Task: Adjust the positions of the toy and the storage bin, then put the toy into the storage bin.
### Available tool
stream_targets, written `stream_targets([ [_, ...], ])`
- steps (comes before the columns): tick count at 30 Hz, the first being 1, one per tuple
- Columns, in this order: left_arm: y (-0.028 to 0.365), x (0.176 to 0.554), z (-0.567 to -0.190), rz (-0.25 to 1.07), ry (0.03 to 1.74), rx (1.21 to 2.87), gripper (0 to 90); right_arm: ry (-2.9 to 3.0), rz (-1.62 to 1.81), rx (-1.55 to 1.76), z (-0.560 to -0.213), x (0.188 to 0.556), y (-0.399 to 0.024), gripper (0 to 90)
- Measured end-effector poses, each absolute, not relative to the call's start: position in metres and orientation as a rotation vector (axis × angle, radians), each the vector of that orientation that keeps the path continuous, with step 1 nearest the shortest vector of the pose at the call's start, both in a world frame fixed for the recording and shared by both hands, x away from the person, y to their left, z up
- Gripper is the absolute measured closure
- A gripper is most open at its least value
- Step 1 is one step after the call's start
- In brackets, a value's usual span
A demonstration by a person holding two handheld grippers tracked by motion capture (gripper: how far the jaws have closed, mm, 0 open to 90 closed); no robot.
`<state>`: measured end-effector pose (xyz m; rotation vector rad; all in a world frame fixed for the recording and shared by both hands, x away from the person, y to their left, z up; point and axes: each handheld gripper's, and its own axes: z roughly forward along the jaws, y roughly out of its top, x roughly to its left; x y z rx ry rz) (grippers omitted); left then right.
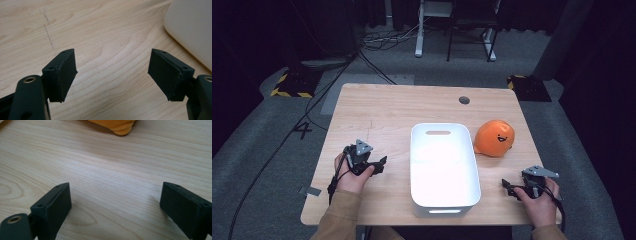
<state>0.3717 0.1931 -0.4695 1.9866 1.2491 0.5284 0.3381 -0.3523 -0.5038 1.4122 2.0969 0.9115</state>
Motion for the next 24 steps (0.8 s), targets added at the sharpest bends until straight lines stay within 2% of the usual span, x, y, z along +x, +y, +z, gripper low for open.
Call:
stream_targets([
  [12,0.192,0.389,-0.498,0.459,1.304,2.104,22.5,2.113,0.918,1.399,-0.503,0.334,-0.352,11.6],
  [14,0.192,0.389,-0.501,0.476,1.288,2.082,17.5,2.121,0.922,1.39,-0.503,0.335,-0.352,12.5],
  [17,0.194,0.39,-0.502,0.474,1.271,2.082,17.3,2.129,0.935,1.366,-0.503,0.334,-0.353,18.0],
  [20,0.197,0.391,-0.502,0.455,1.231,2.099,16.7,2.173,0.963,1.315,-0.5,0.336,-0.353,31.8],
  [24,0.202,0.394,-0.502,0.438,1.192,2.124,16.1,2.126,1.007,1.246,-0.488,0.334,-0.349,29.7],
])
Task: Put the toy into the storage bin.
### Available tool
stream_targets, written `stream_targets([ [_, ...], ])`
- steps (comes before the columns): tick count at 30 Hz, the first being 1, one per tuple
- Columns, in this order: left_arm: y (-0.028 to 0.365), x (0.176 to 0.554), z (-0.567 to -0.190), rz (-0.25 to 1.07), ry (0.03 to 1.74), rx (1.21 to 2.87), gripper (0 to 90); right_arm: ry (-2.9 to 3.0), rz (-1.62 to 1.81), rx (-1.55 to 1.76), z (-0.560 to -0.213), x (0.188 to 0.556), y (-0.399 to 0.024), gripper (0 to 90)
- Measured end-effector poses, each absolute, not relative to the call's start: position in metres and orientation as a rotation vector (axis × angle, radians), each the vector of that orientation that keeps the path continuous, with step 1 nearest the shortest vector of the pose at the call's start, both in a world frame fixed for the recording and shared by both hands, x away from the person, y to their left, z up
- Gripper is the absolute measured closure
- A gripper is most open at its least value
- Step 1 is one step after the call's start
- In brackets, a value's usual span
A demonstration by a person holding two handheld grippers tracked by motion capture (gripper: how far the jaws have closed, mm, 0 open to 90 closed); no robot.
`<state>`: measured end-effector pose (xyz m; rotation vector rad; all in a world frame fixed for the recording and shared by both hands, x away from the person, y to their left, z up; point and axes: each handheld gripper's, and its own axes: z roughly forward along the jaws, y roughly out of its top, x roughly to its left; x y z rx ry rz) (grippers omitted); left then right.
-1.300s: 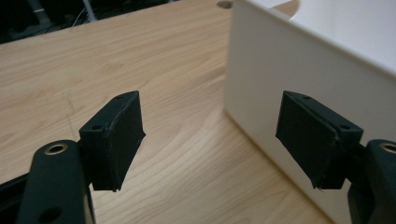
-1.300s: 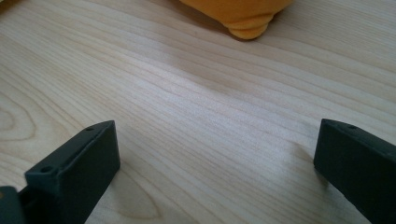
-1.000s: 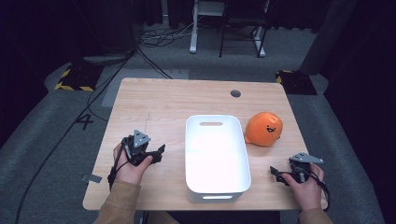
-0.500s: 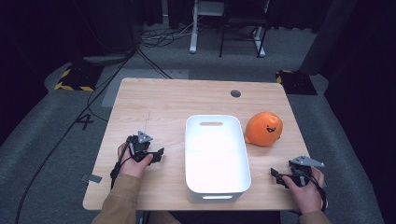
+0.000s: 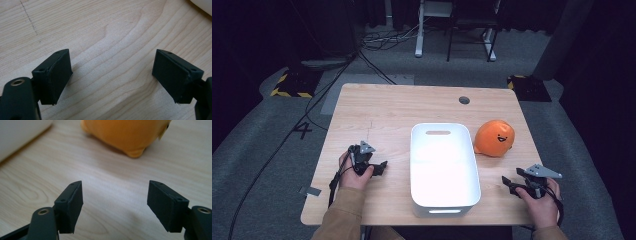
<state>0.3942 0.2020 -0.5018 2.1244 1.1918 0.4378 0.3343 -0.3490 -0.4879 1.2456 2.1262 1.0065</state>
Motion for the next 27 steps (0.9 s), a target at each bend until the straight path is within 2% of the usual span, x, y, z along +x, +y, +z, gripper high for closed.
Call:
stream_targets([
  [3,0.202,0.395,-0.502,0.439,1.193,2.123,15.4,2.069,1.042,1.263,-0.477,0.333,-0.347,34.2],
  [27,0.203,0.401,-0.502,0.439,1.209,2.117,15.4,2.072,1.186,1.139,-0.428,0.348,-0.335,47.5],
])
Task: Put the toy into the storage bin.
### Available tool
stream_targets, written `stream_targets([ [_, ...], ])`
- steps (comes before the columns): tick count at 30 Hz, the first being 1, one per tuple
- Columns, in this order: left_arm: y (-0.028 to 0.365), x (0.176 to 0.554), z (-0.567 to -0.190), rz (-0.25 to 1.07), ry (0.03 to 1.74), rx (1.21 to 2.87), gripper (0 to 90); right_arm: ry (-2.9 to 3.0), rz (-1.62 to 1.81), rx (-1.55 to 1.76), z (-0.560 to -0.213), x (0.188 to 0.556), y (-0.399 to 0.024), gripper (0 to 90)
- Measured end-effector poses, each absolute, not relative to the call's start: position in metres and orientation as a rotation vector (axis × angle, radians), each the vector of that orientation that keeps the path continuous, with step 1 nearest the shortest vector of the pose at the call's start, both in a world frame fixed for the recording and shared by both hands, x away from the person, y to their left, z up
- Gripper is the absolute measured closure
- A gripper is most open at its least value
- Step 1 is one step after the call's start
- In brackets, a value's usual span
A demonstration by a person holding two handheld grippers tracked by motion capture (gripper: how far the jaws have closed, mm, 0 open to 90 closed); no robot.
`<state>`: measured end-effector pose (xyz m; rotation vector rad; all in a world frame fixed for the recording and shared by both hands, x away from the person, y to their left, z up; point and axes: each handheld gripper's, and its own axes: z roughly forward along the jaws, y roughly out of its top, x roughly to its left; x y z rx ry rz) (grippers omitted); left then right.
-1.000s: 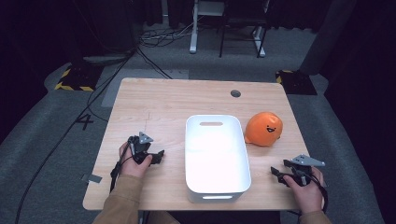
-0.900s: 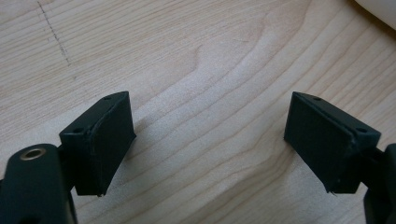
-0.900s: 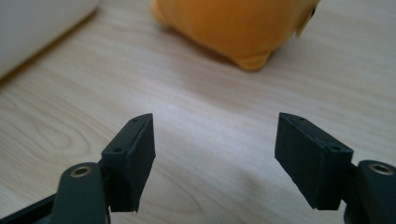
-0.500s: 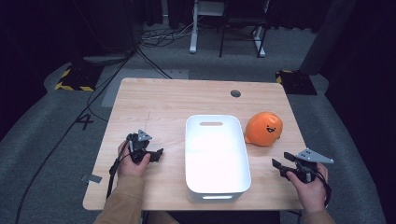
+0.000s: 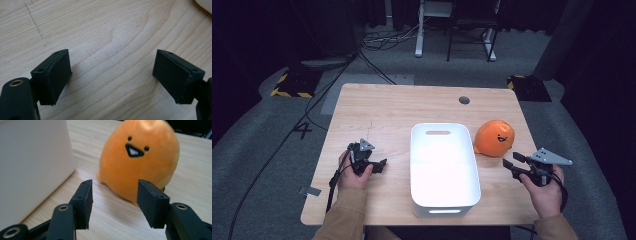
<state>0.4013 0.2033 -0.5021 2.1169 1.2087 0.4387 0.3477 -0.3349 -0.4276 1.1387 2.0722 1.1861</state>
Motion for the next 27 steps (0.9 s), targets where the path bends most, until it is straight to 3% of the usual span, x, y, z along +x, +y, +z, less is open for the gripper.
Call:
stream_targets([
  [27,0.202,0.4,-0.503,0.447,1.214,2.107,15.6,2.042,1.217,1.083,-0.375,0.411,-0.337,51.4],
])
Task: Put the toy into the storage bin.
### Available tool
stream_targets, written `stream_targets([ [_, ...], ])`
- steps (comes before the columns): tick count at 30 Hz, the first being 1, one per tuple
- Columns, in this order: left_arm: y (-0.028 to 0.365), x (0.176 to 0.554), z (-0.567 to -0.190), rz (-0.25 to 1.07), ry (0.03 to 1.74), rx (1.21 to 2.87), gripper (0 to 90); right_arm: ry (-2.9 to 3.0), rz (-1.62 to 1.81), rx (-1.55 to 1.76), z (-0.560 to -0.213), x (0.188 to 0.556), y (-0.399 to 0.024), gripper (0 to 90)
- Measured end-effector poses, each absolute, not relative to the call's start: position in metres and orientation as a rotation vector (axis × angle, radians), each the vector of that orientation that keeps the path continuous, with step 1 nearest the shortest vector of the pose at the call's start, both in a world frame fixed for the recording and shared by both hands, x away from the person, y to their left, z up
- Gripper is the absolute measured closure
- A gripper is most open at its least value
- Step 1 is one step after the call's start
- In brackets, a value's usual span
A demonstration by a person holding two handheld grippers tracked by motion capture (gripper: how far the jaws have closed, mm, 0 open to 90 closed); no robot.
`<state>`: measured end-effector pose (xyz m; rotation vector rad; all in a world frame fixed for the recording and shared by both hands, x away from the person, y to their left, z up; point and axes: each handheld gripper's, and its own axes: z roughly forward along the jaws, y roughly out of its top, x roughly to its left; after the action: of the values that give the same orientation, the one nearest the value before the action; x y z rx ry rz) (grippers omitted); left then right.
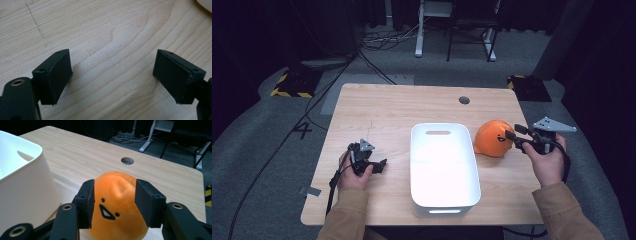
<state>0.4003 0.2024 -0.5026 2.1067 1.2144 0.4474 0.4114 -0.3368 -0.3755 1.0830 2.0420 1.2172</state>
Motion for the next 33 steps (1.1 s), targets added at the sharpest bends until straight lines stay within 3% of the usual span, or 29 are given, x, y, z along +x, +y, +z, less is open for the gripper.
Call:
stream_targets([
  [24,0.202,0.4,-0.503,0.447,1.215,2.107,15.6,2.024,1.297,1.173,-0.404,0.46,-0.336,51.1],
  [30,0.202,0.4,-0.503,0.447,1.215,2.106,15.6,2.119,1.311,1.116,-0.406,0.461,-0.332,73.0],
  [33,0.202,0.4,-0.503,0.447,1.215,2.106,15.6,2.134,1.308,1.079,-0.403,0.459,-0.332,79.2],
])
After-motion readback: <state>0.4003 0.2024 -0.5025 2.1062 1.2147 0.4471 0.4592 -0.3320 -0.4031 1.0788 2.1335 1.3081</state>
